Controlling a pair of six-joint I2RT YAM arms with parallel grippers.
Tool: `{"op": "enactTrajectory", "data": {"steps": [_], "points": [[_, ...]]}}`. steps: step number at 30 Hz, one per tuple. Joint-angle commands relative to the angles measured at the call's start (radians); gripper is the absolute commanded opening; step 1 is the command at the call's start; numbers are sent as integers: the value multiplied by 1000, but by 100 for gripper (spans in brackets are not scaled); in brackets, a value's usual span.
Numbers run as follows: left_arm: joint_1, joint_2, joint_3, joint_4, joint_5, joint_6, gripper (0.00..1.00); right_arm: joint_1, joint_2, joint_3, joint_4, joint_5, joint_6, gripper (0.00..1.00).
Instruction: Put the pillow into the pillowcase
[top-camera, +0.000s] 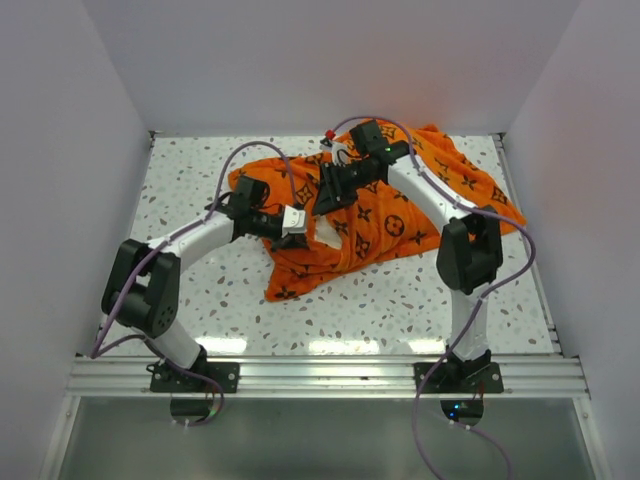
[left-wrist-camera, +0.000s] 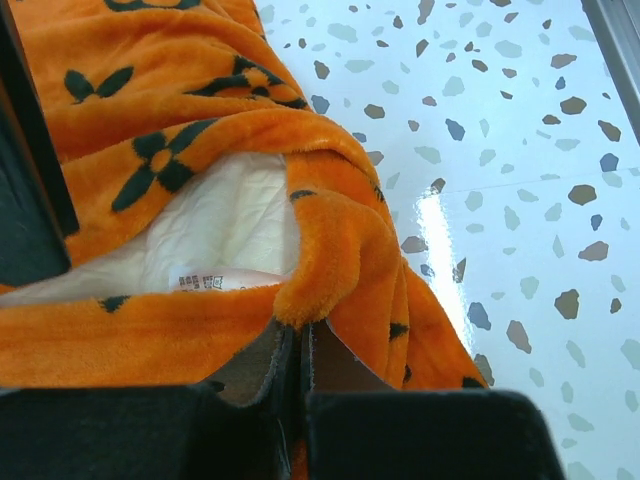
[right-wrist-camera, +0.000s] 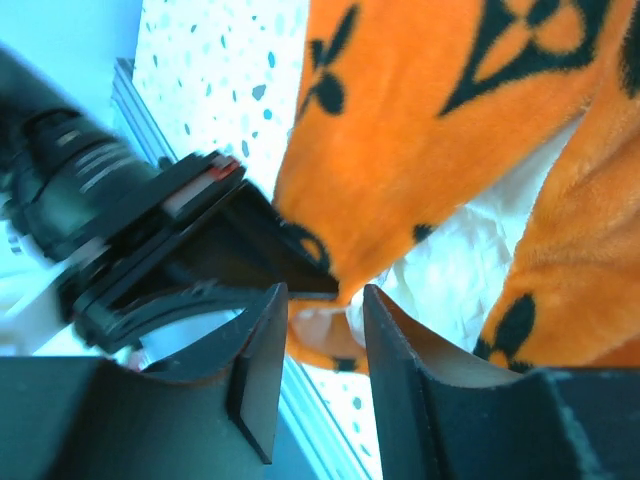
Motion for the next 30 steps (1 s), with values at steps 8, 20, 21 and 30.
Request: {"op": "enactTrajectory", "data": {"steps": [8,20,21,30], "points": [[16,0,31,-71,40,0,0,16,-90,37,-107,263,-188,38],[19,-193,66,203,74,-449,0,92,100,-245,128,58,3,22],[19,-221,74,240,73,-474,0,92,125,-240,136,62,14,22],[24,-216,5,269,45,-459,0,85,-66,-41,71,-24,-6,32]]}}
